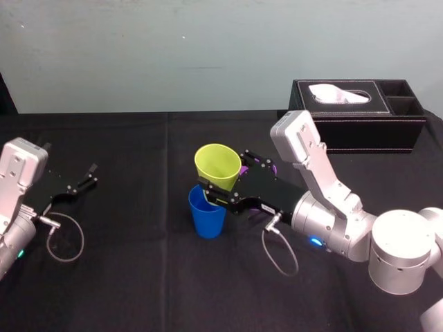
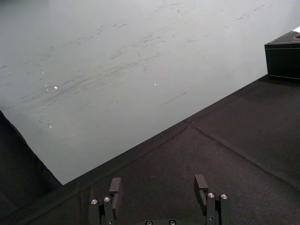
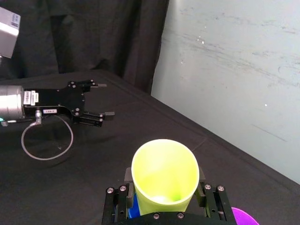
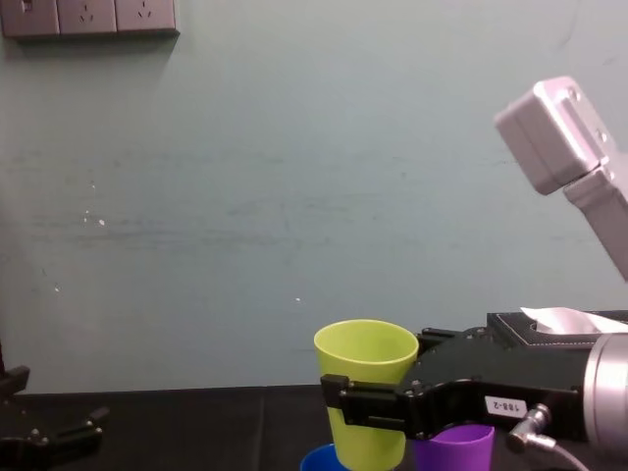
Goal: Stack the three plastic cups sequentially using one hand.
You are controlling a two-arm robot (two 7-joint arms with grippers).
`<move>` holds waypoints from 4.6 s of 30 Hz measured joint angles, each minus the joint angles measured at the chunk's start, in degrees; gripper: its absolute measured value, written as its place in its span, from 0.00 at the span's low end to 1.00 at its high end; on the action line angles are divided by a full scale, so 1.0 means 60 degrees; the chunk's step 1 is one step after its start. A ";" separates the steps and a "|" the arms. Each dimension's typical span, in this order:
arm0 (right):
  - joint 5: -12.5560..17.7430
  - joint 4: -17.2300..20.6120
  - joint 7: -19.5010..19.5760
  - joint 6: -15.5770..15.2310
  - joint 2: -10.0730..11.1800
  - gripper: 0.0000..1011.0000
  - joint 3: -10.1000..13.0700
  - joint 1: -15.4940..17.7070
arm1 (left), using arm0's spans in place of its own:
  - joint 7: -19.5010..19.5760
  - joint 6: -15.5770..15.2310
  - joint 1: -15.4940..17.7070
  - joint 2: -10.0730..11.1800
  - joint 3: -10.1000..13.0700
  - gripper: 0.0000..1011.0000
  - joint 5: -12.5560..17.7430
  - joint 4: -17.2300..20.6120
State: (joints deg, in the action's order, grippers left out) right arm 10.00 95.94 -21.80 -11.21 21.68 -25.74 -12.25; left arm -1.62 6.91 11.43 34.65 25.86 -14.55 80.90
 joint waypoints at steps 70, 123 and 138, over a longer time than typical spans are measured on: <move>-0.0257 -0.0687 -0.0102 0.0144 -0.0431 0.73 -0.0193 -0.0216 | 0.0000 0.0000 0.0000 0.0000 0.0000 1.00 0.0000 -0.0001; -0.0163 0.0092 0.0187 0.0354 -0.0011 0.99 0.0516 0.0385 | 0.0000 0.0000 0.0000 0.0000 0.0000 1.00 0.0000 0.0000; 0.0210 0.0249 0.0328 0.0706 0.0497 0.99 0.1483 0.1261 | 0.0000 0.0000 0.0000 0.0000 0.0000 1.00 0.0000 0.0000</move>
State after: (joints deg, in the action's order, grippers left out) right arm 11.26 97.43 -19.83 -6.98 24.66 -16.84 -4.68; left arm -1.62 6.91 11.43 34.65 25.86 -14.55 80.90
